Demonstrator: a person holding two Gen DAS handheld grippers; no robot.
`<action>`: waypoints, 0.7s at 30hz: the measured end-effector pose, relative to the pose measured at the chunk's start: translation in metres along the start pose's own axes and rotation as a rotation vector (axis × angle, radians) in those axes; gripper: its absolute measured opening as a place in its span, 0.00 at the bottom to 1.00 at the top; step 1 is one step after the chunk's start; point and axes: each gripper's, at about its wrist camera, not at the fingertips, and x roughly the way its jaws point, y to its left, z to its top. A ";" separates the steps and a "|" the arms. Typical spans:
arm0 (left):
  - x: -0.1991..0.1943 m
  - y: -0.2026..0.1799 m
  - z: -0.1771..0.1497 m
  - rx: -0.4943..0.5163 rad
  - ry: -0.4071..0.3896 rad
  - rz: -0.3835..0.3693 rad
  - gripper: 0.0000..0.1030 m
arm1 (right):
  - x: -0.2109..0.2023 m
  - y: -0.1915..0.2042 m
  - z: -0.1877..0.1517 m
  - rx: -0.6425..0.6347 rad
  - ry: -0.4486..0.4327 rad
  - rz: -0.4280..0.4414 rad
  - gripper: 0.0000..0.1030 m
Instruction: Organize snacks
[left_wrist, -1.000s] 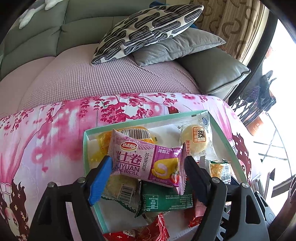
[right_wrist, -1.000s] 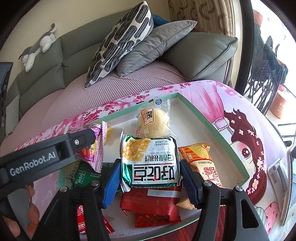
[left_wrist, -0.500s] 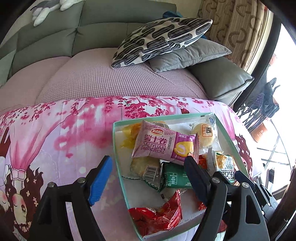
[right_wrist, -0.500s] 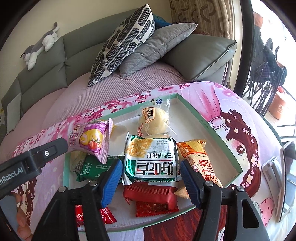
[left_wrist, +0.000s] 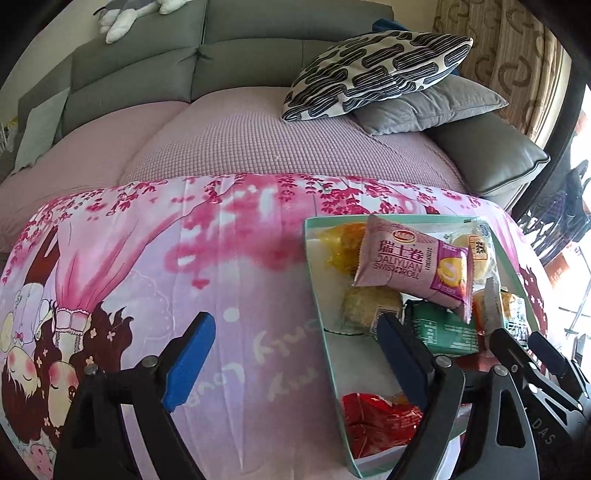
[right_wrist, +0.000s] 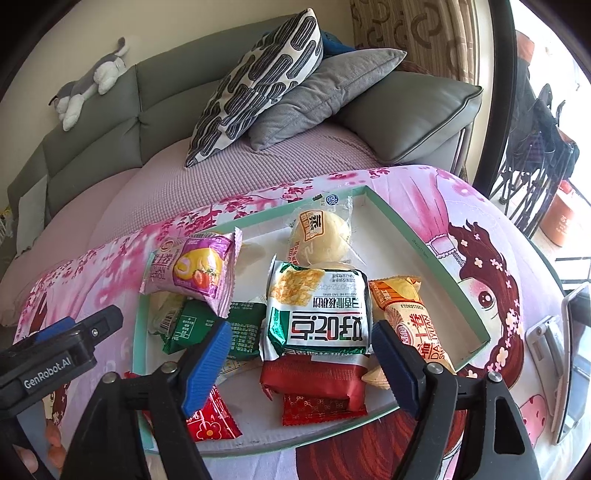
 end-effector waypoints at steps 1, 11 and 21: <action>0.001 0.002 0.000 0.000 -0.006 0.010 0.93 | 0.000 0.000 0.000 -0.001 0.000 0.001 0.85; 0.012 0.011 -0.002 -0.025 -0.013 0.047 0.99 | 0.004 0.003 -0.001 -0.018 -0.016 0.007 1.00; 0.008 0.006 -0.004 0.005 -0.049 0.171 0.99 | 0.002 0.007 -0.001 -0.041 -0.024 0.005 1.00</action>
